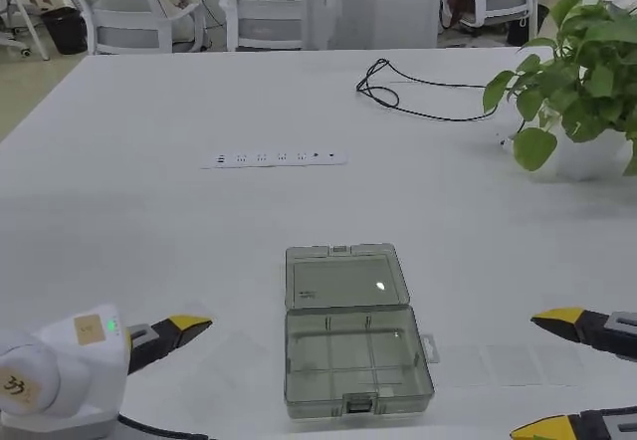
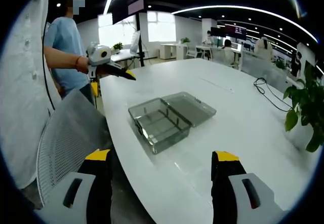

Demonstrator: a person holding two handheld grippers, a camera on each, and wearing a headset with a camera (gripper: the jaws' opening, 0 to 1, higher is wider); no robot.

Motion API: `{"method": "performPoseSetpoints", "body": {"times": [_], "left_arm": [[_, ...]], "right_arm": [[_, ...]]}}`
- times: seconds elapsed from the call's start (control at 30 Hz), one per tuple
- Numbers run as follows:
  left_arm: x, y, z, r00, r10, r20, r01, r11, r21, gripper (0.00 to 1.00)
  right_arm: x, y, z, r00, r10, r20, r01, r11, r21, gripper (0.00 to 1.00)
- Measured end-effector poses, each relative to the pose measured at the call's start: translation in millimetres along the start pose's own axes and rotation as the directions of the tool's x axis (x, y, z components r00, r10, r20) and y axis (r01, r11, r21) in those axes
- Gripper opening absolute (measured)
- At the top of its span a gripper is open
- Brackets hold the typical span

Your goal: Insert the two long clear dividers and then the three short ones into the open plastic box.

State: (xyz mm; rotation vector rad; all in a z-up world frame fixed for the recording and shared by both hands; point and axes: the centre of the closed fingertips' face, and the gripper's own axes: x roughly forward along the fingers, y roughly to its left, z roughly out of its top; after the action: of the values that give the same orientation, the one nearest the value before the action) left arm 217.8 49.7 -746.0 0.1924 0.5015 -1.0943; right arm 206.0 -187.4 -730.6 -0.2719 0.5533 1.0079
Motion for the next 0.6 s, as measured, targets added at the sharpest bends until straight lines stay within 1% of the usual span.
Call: {"method": "performPoseSetpoints", "body": {"times": [0.5,0.6], "left_arm": [[0.9,3.7,-1.2,1.0,-0.002,-0.005,0.002,1.0,-0.007,1.0],[0.6,6.2,-0.3,1.0,0.004,0.0,-0.004,1.0,-0.019,1.0]], "right_arm": [[0.3,-2.9,0.5,1.0,-0.004,0.005,0.004,1.0,0.005,0.81],[0.2,-3.7,0.8,1.0,-0.006,0.006,0.006,1.0,0.007,0.81]]}}
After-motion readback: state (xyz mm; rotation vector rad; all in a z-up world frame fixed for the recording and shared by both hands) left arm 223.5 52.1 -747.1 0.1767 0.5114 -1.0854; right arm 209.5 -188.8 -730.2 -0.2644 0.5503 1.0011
